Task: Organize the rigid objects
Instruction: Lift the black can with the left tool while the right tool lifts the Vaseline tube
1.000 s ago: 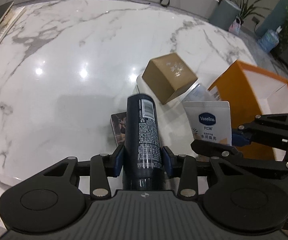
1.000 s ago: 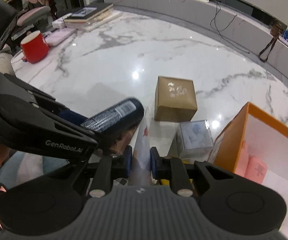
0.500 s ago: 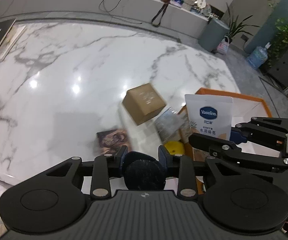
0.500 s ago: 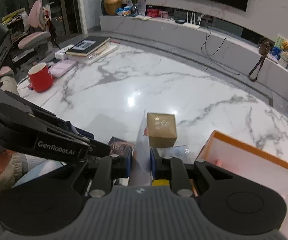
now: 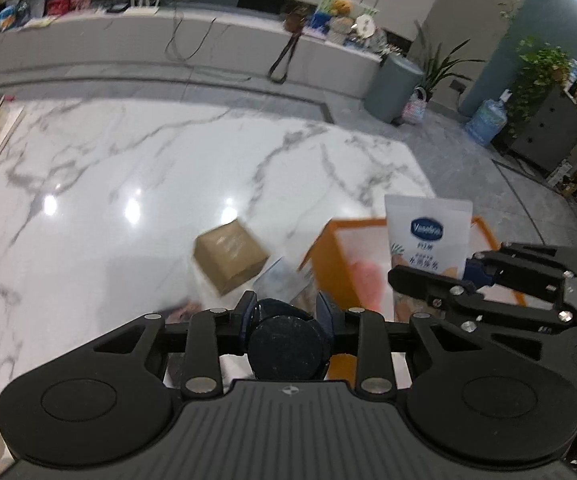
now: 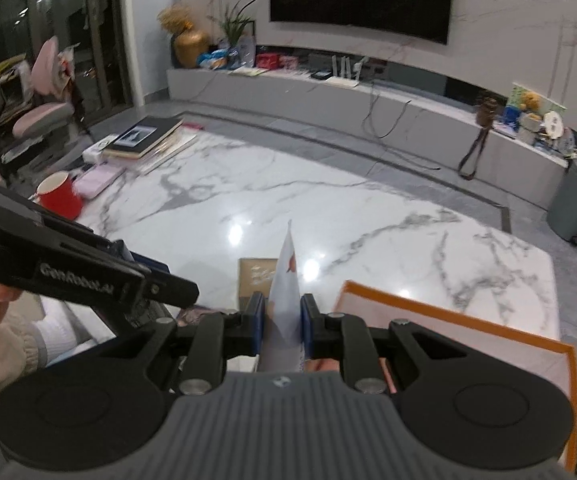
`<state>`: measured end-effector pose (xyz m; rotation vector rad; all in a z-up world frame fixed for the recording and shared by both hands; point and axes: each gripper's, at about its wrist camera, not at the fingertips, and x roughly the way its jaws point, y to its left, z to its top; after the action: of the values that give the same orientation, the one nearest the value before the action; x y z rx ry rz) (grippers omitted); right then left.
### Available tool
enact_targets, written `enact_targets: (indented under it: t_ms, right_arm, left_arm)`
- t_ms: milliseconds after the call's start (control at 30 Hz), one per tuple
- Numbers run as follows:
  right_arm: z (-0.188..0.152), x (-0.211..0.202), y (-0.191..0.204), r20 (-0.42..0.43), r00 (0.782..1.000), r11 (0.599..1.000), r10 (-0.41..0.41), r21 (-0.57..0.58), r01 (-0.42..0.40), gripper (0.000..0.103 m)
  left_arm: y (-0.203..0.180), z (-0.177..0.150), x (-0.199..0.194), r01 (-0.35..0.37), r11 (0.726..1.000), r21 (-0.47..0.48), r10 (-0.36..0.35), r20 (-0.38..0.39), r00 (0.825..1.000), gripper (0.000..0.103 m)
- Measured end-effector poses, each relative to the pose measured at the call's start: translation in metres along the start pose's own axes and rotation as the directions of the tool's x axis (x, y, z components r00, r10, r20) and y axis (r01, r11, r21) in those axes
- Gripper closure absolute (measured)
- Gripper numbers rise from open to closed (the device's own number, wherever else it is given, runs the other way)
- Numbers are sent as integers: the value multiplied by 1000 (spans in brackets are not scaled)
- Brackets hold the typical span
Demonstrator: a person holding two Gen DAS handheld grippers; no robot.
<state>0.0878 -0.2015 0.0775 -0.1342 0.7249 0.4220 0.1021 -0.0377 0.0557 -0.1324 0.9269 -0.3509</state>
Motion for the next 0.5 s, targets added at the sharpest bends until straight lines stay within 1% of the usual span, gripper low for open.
enact_targets:
  t_ms: [133,300,400,500]
  right_arm:
    - [-4,-14,-20,19,999,999,-38,26,37,86]
    - [-15,-21,-47,17,996,994,-82,68,81,86]
    - [-26,-22,-66,6,995,989,-101,105,100,86]
    - [-37,-23,-82,-10,994,985,-113,129,114,86]
  left_arm:
    - [-23,12,-2,23,999,36,-24,24,999,67]
    - [-62,24,8,47,994,95,-50,31,998,67]
    - [-87,27,19,74,987,146,-78,22,997,67]
    - [-112,26,35,90,975,205,-91,-6,996,67]
